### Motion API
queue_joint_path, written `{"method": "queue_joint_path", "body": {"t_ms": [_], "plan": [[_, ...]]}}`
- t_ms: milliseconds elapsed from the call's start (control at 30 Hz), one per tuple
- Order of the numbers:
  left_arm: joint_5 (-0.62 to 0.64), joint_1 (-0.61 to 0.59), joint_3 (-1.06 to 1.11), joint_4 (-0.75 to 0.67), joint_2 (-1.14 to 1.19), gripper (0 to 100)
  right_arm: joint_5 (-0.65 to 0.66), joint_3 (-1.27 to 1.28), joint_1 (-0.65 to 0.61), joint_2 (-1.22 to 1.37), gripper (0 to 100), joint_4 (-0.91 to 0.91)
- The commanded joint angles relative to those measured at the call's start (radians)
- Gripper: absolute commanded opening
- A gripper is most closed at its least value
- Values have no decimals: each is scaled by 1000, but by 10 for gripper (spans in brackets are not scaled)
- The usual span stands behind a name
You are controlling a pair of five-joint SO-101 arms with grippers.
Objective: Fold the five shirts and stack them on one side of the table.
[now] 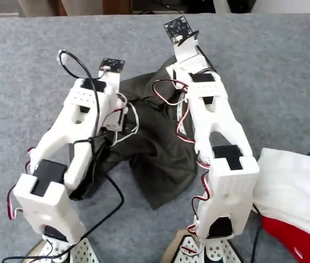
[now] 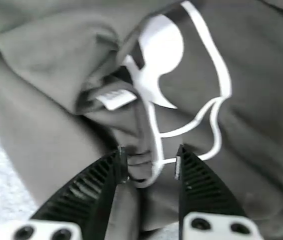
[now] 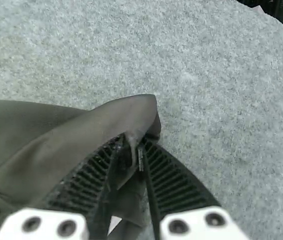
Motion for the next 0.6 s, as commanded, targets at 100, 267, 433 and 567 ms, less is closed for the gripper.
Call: {"method": "queue_joint_path", "body": {"t_ms": [100, 267, 433, 567], "plan": [[-103, -43, 0, 5, -10, 160, -5, -56, 21, -2, 4, 3], [-100, 17, -2, 49, -2, 160, -5, -56, 21, -2, 4, 2], [-98, 51, -2, 44, -1, 160, -5, -54, 21, -2, 4, 2], [-98, 38, -2, 41, -1, 160, -5, -54, 21, -2, 4, 2]]}}
